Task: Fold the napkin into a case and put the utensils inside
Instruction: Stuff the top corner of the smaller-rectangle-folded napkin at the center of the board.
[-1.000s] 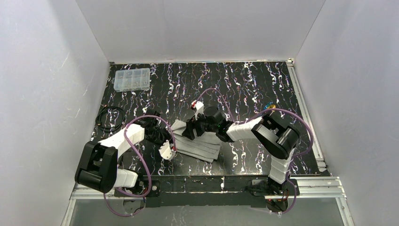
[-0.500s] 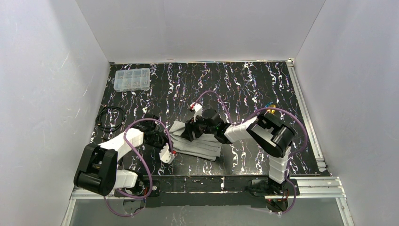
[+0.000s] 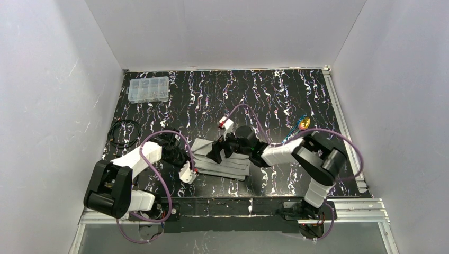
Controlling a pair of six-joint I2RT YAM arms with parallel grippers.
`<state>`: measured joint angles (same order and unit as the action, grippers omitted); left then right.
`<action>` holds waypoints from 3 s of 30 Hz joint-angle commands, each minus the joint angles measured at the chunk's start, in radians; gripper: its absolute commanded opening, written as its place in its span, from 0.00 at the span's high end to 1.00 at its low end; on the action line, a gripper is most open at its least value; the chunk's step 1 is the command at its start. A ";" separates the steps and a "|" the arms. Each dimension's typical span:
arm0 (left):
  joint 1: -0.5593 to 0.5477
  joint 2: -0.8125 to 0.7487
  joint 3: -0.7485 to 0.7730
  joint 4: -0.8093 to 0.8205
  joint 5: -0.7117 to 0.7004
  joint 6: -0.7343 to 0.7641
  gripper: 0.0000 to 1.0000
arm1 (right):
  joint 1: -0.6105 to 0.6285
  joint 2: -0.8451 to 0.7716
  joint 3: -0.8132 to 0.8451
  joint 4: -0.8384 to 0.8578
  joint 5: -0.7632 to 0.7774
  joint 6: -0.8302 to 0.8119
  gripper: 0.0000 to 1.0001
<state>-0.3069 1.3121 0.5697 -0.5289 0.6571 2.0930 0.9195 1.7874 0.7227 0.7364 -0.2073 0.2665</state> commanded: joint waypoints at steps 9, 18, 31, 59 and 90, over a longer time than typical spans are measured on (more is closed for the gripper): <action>-0.001 0.092 0.129 -0.240 -0.030 -0.007 1.00 | -0.021 -0.222 0.115 -0.170 0.084 -0.086 0.01; -0.001 0.123 0.199 -0.291 -0.043 -0.086 1.00 | 0.065 -0.332 -0.029 -0.136 0.308 -0.281 0.01; -0.001 0.149 0.242 -0.332 0.014 -0.219 1.00 | 0.291 -0.186 -0.214 0.317 0.361 -0.446 0.01; 0.000 0.209 0.301 -0.374 0.050 -0.281 1.00 | 0.427 0.300 -0.055 0.708 0.617 -0.769 0.01; -0.008 0.211 0.299 -0.414 0.059 -0.256 0.85 | 0.458 0.166 -0.146 0.553 0.543 -0.708 0.51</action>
<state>-0.3084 1.5314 0.8837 -0.9199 0.6922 1.8206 1.3716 1.9934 0.5663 1.3079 0.3595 -0.5358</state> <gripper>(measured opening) 0.112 0.566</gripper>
